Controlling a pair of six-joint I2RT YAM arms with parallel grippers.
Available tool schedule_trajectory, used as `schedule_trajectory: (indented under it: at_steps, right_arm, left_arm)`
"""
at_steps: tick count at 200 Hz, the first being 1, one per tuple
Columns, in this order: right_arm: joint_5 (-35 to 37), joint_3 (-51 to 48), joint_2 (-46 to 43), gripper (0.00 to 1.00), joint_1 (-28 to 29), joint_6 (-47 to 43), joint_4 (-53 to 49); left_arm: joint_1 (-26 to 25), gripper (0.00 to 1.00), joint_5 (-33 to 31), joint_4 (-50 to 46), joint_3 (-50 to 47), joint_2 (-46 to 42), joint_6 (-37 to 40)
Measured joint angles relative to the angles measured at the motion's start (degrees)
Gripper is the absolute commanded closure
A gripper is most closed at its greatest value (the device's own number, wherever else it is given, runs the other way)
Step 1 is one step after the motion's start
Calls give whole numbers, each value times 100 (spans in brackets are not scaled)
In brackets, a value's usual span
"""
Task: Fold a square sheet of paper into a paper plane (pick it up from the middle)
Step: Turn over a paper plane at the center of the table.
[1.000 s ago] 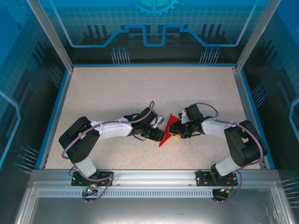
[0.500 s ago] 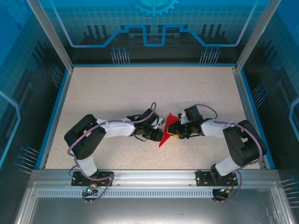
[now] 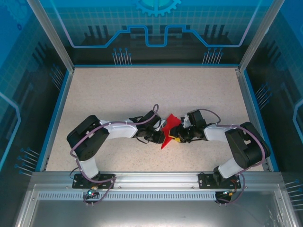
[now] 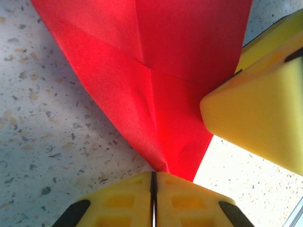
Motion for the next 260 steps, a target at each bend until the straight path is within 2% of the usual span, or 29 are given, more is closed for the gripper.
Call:
schedule_trajectory:
  at_steps: [110,142,202,260]
  right_arm:
    - [9,-2,0,62,140,208,236]
    - [48,-2,-105,58,140,269,216]
    - [184,0,-308,60,179,262,109]
    - [400,195,-192,63,249,168,-236]
  left_arm:
    - [55,85,90,114,-44,-66,-39]
    - [76,85,127,153,-114,-236,-39]
    - [118,84,149,153,-127,-306,-39]
    - [142,76,157,138,-190,-457,-39]
